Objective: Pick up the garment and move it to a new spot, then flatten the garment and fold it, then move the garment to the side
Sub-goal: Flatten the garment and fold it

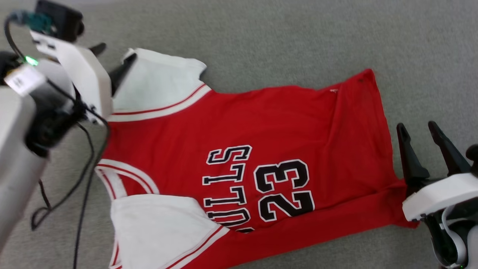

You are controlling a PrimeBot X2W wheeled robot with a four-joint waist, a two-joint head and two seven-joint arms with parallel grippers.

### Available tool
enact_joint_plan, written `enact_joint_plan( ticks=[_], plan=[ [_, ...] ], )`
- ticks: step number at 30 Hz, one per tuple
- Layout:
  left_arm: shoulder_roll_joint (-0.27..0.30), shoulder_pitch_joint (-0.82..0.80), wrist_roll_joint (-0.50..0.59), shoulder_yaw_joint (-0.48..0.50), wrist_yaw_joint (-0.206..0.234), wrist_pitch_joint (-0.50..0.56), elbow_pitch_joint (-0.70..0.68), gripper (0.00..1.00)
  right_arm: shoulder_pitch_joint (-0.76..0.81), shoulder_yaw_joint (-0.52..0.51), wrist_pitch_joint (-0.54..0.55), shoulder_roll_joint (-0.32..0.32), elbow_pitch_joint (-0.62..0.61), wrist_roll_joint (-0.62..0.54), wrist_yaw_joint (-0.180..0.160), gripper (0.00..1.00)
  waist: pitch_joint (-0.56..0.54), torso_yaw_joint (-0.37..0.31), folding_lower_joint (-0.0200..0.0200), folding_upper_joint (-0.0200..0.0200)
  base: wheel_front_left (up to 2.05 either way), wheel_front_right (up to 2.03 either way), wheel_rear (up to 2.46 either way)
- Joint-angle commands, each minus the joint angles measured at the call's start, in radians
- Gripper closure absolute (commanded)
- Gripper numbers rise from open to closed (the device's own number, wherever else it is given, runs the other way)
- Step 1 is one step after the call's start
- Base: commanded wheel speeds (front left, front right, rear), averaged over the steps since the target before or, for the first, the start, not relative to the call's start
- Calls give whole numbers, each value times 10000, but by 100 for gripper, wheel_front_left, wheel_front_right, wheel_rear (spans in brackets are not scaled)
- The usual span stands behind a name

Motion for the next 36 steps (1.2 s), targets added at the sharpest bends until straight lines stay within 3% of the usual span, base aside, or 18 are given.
enact_joint_plan(
  ticks=[1, 2, 7, 14, 18, 19, 20, 22, 30, 36],
  plan=[
    [82, -414, -127, -21, -19, 562, 298, 0, -259, 70, -110, 71, 57, 27, -9, 0, 652, -516, -2, 0, 0, 0, 0],
    [239, -929, -163, -86, -16, 1288, 690, 0, -409, 142, -187, 110, 134, 43, -9, 0, 881, -650, -2, 0, 0, 0, 0],
    [295, -1662, -263, -215, 89, 2423, 1564, 0, -612, 248, -348, 202, 319, 37, -9, 0, 1256, -883, -2, 0, 0, 0, 0],
    [391, -1995, 112, -371, 57, 2285, 2605, 0, -753, 380, -474, 265, 567, 79, -9, 0, 1524, -1084, -2, 0, 0, 0, 0],
    [126, -1960, -66, -376, -2, 2222, 3249, 0, -843, 373, -486, 182, 698, -40, -9, 0, 1581, -1111, -2, 0, 0, 0, 0],
    [36, -1862, -227, -380, -36, 2379, 3422, 9, -850, 365, -488, 167, 718, -49, -9, 0, 1574, -1106, -2, 0, 0, 0, 0],
    [-53, -1724, -408, -451, -131, 2680, 3569, 100, -849, 355, -484, 149, 732, -59, -9, 0, 1556, -1095, -2, 0, 0, 0, 0],
    [-184, -1527, -678, -580, -353, 3017, 3626, 100, -815, 328, -458, 122, 730, -78, -9, 0, 1500, -1043, -2, 0, 0, 0, 0],
    [-406, -1485, -912, -24, -509, 1556, 3425, 100, -657, 374, -160, -159, 603, -138, -9, 0, 1004, -747, -2, 0, 0, 0, 0],
    [-437, -931, -859, 118, -510, 510, 2808, 100, -506, 370, 727, -839, 432, -31, -9, 0, 272, -222, -2, 0, 0, 0, 0]
  ],
)
